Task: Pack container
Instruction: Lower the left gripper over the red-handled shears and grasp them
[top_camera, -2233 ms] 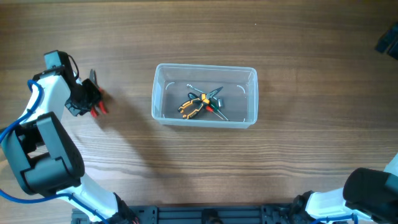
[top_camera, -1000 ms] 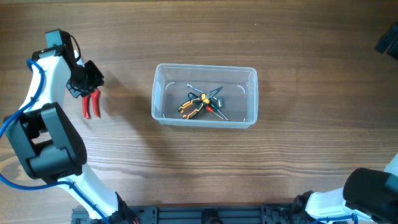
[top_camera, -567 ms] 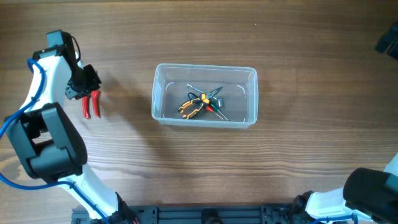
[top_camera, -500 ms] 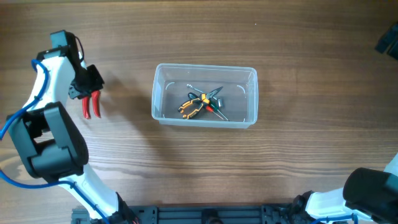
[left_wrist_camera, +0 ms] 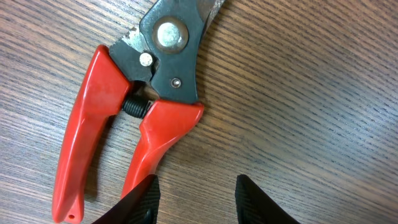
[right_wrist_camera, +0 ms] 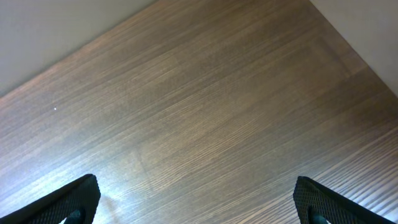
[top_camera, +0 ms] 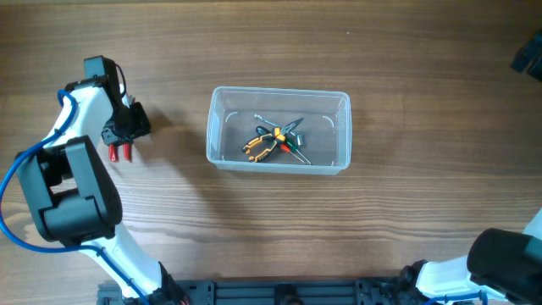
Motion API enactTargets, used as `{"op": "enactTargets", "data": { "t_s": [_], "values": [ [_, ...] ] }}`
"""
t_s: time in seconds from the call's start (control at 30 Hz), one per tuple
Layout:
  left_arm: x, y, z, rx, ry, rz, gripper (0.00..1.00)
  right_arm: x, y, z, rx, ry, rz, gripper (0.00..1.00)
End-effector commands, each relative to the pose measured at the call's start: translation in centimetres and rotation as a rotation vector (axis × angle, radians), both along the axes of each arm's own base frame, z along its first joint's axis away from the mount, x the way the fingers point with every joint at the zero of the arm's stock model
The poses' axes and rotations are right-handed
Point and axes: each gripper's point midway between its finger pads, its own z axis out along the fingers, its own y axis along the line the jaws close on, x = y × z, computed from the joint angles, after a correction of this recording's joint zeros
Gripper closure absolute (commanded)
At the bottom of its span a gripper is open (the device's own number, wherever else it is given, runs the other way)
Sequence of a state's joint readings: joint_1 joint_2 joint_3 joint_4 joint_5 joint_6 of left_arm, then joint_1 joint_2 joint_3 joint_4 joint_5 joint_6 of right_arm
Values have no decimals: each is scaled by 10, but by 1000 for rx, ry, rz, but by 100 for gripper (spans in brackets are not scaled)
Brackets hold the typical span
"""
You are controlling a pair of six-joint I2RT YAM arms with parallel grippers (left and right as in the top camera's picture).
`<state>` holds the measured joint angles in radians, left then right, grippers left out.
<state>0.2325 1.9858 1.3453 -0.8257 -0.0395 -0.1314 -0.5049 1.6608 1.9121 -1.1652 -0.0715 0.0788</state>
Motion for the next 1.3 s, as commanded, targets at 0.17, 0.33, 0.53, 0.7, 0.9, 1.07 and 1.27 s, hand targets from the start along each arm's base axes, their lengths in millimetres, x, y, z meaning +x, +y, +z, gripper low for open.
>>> {"op": "enactTargets", "data": {
  "t_s": [0.17, 0.33, 0.53, 0.7, 0.9, 1.07, 1.27],
  "values": [
    [4, 4, 18, 25, -2, -50, 56, 2, 2, -1, 9, -3, -1, 0],
    [7, 9, 30, 51, 2, -71, 55, 2, 2, -1, 9, -3, -2, 0],
    [5, 16, 31, 99, 22, -144, 57, 2, 2, -1, 9, -3, -2, 0],
    [9, 19, 31, 112, 8, -140, 57, 2, 2, -1, 9, -3, -2, 0],
    [9, 19, 27, 111, 12, -141, 60, 2, 1, -1, 9, -3, -2, 0],
    [11, 20, 23, 115, -1, -139, 58, 2, 2, -1, 9, -3, -2, 0],
    [4, 27, 14, 102, 27, -117, 59, 2, 2, -1, 9, -3, -2, 0]
  ]
}}
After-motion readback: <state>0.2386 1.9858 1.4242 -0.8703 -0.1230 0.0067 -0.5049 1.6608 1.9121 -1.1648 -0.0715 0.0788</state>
